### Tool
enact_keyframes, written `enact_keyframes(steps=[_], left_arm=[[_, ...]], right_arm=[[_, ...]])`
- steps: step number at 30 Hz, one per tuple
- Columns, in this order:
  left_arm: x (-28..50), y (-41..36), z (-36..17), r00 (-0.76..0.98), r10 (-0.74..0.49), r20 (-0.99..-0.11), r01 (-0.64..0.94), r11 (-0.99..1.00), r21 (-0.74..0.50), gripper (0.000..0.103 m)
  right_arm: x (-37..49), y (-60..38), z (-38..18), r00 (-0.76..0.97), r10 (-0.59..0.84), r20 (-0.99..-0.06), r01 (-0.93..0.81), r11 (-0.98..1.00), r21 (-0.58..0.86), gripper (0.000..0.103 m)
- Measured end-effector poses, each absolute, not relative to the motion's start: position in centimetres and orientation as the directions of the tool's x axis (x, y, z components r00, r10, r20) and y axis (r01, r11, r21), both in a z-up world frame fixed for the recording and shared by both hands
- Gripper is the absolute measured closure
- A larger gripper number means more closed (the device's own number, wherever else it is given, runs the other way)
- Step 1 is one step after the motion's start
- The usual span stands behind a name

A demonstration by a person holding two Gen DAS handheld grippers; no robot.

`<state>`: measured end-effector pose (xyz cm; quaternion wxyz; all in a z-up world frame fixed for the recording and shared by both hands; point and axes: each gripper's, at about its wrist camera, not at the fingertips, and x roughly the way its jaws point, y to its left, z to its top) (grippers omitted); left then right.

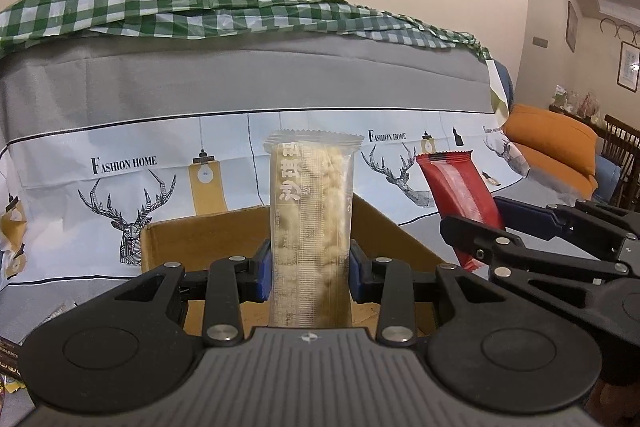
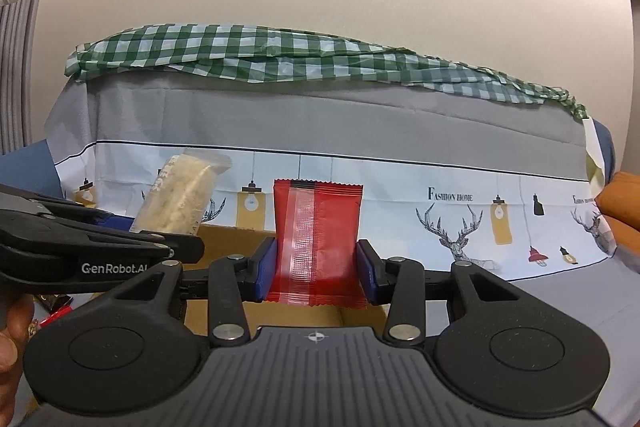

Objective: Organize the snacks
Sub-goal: 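Open both grippers to drop the red packet and nougat bar into the box, then move both tools back down toward the snack pile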

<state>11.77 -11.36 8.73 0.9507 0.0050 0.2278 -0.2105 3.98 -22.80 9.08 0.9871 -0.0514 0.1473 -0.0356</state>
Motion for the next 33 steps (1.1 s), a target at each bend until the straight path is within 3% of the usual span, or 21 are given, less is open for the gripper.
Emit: enact_keyframes(steps=[4, 7, 8, 11, 24, 27, 29, 31, 33], left_arm=[[12.0, -11.1, 8.8, 0.790, -0.423, -0.444, 0.425, 0.899, -0.101, 0.060], [12.1, -10.7, 8.7, 0.803, -0.401, -0.441, 0.402, 0.911, -0.097, 0.038], [12.1, -10.5, 8.8, 0.804, -0.402, -0.438, 0.398, 0.911, -0.106, 0.036], [12.1, -9.8, 8.9, 0.818, -0.393, -0.421, 0.378, 0.918, -0.123, 0.036], [9.1, -6.9, 9.5, 0.889, -0.356, -0.288, 0.359, 0.932, -0.047, 0.028], [7.7, -5.4, 9.8, 0.892, -0.357, -0.279, 0.363, 0.931, -0.031, 0.036], [7.5, -4.2, 10.0, 0.876, -0.364, -0.316, 0.370, 0.928, -0.042, 0.060], [7.2, -3.2, 10.3, 0.872, -0.320, -0.371, 0.349, 0.937, 0.011, 0.074], [6.5, -1.8, 10.5, 0.879, -0.285, -0.381, 0.344, 0.934, 0.097, 0.075]], right_arm=[[4.4, -22.7, 9.0, 0.949, -0.112, -0.294, 0.081, 0.990, -0.117, 0.058], [5.0, -22.7, 8.8, 0.932, -0.173, -0.317, 0.144, 0.983, -0.114, 0.037], [5.1, -22.9, 8.9, 0.929, -0.182, -0.323, 0.160, 0.983, -0.095, 0.036], [5.4, -23.5, 8.9, 0.920, -0.176, -0.349, 0.177, 0.984, -0.028, 0.030], [5.4, -21.6, 8.6, 0.926, -0.151, -0.345, 0.164, 0.986, 0.009, 0.029], [5.2, -20.8, 8.8, 0.932, -0.133, -0.338, 0.150, 0.988, 0.027, 0.029], [4.9, -20.1, 8.8, 0.937, -0.109, -0.331, 0.131, 0.990, 0.046, 0.032], [4.7, -19.4, 8.7, 0.942, -0.077, -0.326, 0.104, 0.992, 0.066, 0.045], [4.5, -18.7, 8.7, 0.942, -0.036, -0.334, 0.070, 0.994, 0.088, 0.059]])
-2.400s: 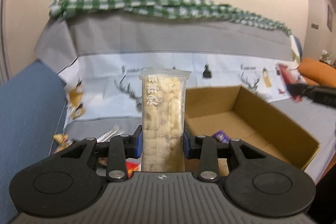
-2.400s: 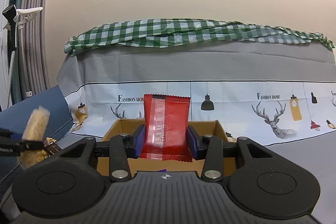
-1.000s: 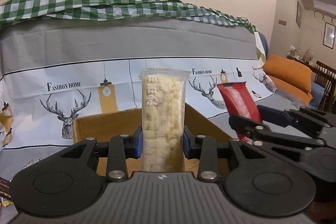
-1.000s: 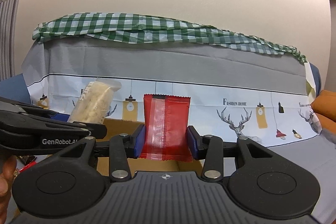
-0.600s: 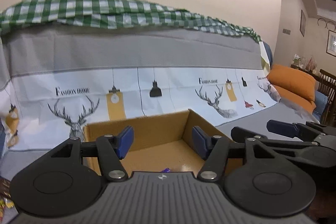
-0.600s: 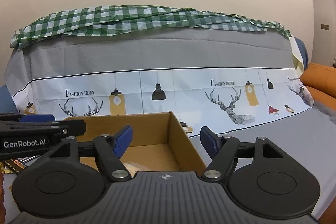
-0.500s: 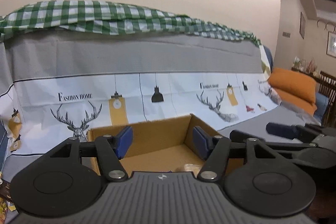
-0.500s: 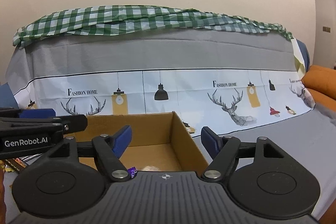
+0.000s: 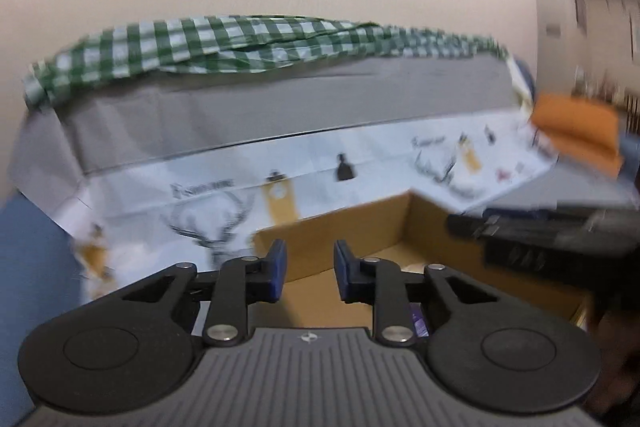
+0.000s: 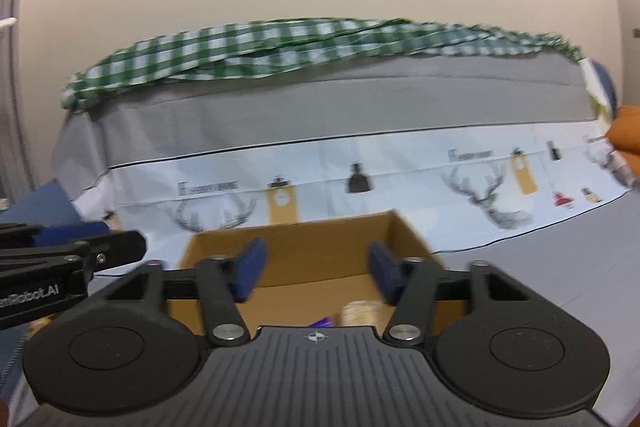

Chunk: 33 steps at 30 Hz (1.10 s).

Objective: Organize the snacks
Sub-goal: 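Move both tools back down toward the snack pile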

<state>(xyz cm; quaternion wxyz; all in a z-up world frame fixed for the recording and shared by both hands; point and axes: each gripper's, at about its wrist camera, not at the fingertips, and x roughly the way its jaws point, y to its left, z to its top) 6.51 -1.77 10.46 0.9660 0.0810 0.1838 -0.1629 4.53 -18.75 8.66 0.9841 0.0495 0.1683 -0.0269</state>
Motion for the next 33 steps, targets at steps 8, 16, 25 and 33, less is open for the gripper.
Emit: enact_keyframes(steps=[8, 16, 25, 33], left_arm=[[7.7, 6.4, 6.6, 0.843, -0.071, -0.533, 0.139, 0.986, 0.089, 0.078], [9.6, 12.6, 6.1, 0.805, 0.046, -0.591, -0.073, 0.997, -0.023, 0.078], [11.2, 15.8, 4.6, 0.740, 0.160, -0.653, -0.169, 0.984, 0.049, 0.074], [13.0, 15.5, 2.5, 0.705, 0.237, -0.668, -0.150, 0.971, 0.186, 0.058]], right_arm=[[3.9, -16.1, 8.7, 0.937, 0.109, -0.333, -0.065, 0.988, 0.143, 0.074], [3.9, -10.6, 7.7, 0.869, 0.336, -0.364, -0.307, 0.942, 0.137, 0.073], [5.3, -1.7, 4.5, 0.728, 0.486, -0.483, -0.505, 0.857, 0.100, 0.073], [10.0, 3.6, -0.2, 0.637, 0.397, -0.661, -0.481, 0.874, 0.062, 0.068]])
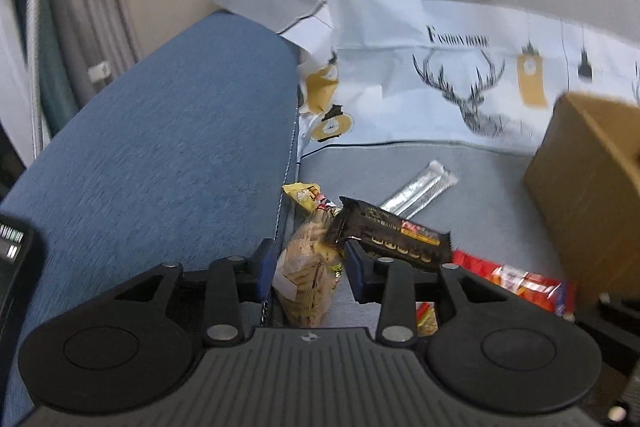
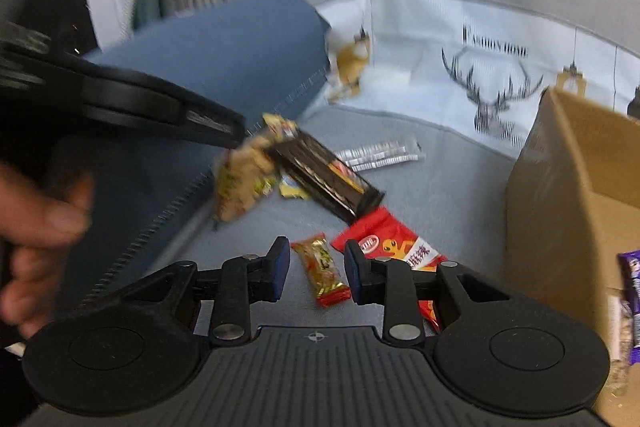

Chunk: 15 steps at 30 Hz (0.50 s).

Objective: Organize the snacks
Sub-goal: 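Move both tools back down toward the snack pile, then grasp the cookie bag with the left gripper while the right grasps the small wrapped cake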

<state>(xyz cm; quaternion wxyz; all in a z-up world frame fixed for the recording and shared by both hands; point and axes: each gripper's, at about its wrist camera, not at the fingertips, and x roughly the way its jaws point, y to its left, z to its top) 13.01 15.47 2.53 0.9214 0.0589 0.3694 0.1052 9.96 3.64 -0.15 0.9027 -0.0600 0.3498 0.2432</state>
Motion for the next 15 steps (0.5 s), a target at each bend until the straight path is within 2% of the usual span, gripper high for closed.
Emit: enact_keyframes(steps=[2, 6, 10, 12, 13, 15], left_arm=[[13.6, 14.7, 1.7, 0.700, 0.259, -0.666, -0.121, 0.962, 0.247, 0.051], [15.0, 13.8, 0.2, 0.686, 0.297, -0.664, -0.087, 0.940, 0.330, 0.050], [15.9, 13.1, -1.2, 0.669, 0.311, -0.676, -0.036, 0.921, 0.387, 0.050], [16.2, 12.9, -1.8, 0.655, 0.312, -0.688, -0.012, 0.915, 0.403, 0.050], [16.3, 12.8, -2.1, 0.652, 0.324, -0.686, -0.008, 0.907, 0.421, 0.051], [16.3, 12.6, -2.5, 0.645, 0.350, -0.679, -0.004, 0.890, 0.455, 0.058]], right_arm=[[10.8, 4.6, -1.3, 0.606, 0.395, -0.690, -0.496, 0.866, 0.060, 0.057], [12.1, 6.2, -3.2, 0.587, 0.361, -0.725, -0.522, 0.853, 0.002, 0.057], [13.3, 6.5, -4.9, 0.550, 0.340, -0.763, -0.505, 0.863, 0.020, 0.058], [13.2, 6.3, -5.3, 0.550, 0.342, -0.762, -0.506, 0.862, 0.022, 0.067], [13.1, 6.3, -5.2, 0.551, 0.345, -0.760, -0.514, 0.857, 0.016, 0.081], [13.1, 6.1, -5.1, 0.552, 0.348, -0.758, -0.516, 0.856, 0.017, 0.082]])
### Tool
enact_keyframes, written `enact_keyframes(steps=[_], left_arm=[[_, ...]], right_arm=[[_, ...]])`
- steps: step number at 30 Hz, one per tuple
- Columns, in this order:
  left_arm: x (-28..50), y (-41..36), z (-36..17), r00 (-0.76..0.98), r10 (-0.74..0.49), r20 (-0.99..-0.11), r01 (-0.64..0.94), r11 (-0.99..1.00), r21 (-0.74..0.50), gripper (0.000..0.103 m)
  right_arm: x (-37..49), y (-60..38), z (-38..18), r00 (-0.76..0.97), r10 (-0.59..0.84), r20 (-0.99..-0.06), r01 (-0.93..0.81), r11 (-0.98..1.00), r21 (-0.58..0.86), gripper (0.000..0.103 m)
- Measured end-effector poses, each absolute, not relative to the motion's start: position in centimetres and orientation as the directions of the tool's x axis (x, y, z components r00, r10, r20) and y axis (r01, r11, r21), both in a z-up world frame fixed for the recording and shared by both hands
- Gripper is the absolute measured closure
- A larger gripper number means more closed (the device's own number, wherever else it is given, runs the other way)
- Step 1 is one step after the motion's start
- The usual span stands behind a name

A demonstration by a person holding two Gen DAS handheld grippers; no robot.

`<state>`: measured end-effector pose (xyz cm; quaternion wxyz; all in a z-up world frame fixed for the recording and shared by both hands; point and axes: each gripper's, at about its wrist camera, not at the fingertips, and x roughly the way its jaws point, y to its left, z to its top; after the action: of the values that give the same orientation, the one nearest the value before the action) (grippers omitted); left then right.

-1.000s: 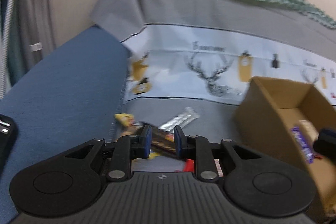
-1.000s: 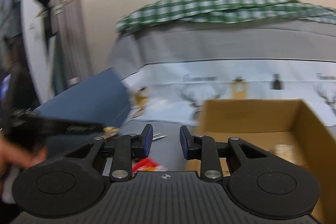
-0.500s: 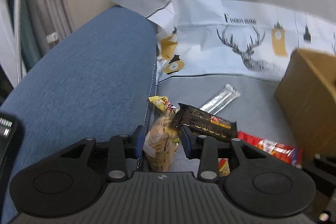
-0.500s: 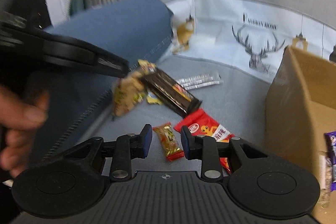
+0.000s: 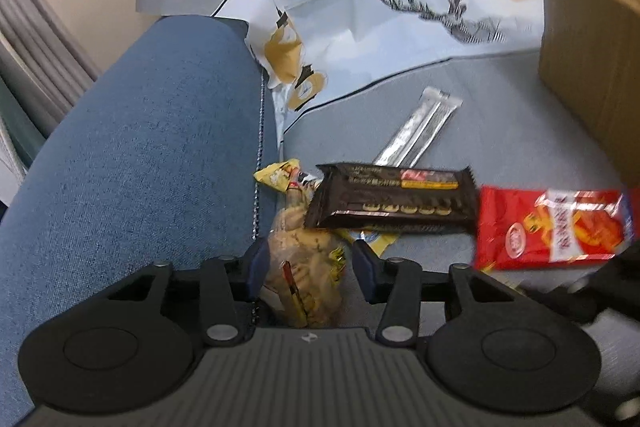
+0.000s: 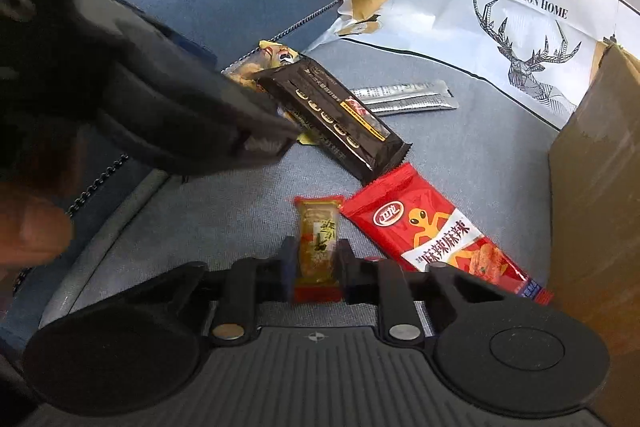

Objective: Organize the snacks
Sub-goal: 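Grasp the cookie bag with the left gripper while the right grasps the small wrapped cake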

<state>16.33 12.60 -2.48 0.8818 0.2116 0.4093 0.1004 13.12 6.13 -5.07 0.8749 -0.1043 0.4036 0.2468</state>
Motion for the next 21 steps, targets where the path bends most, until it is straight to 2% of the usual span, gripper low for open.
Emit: enact_keyframes(steps=[2, 5, 10, 13, 19, 21], left_arm=[[16.3, 12.7, -2.5, 0.632, 0.365, -0.684, -0.012, 0.887, 0.462, 0.077], [15.8, 13.6, -1.8, 0.625, 0.358, -0.694, -0.058, 0.908, 0.416, 0.085], [13.8, 14.1, -0.1, 0.630, 0.297, -0.718, -0.074, 0.943, 0.325, 0.087], [12.0, 14.4, 1.6, 0.678, 0.237, -0.695, -0.089, 0.966, 0.243, 0.088], [8.4, 15.3, 5.0, 0.770, 0.094, -0.632, -0.119, 0.993, 0.002, 0.088], [7.7, 16.1, 5.4, 0.771, 0.022, -0.636, -0.115, 0.988, -0.105, 0.088]], right_arm=[[12.7, 5.7, -4.8, 0.579, 0.324, -0.748, -0.501, 0.865, -0.014, 0.083], [11.9, 4.9, -4.3, 0.591, 0.310, -0.745, -0.493, 0.870, -0.029, 0.084], [9.5, 3.5, -3.0, 0.584, 0.319, -0.746, -0.494, 0.869, -0.015, 0.084], [7.9, 2.8, -2.3, 0.577, 0.334, -0.746, -0.482, 0.876, 0.019, 0.084], [4.5, 1.7, -1.7, 0.581, 0.356, -0.732, -0.481, 0.876, 0.044, 0.084], [3.6, 1.3, -1.9, 0.587, 0.357, -0.727, -0.486, 0.873, 0.036, 0.084]])
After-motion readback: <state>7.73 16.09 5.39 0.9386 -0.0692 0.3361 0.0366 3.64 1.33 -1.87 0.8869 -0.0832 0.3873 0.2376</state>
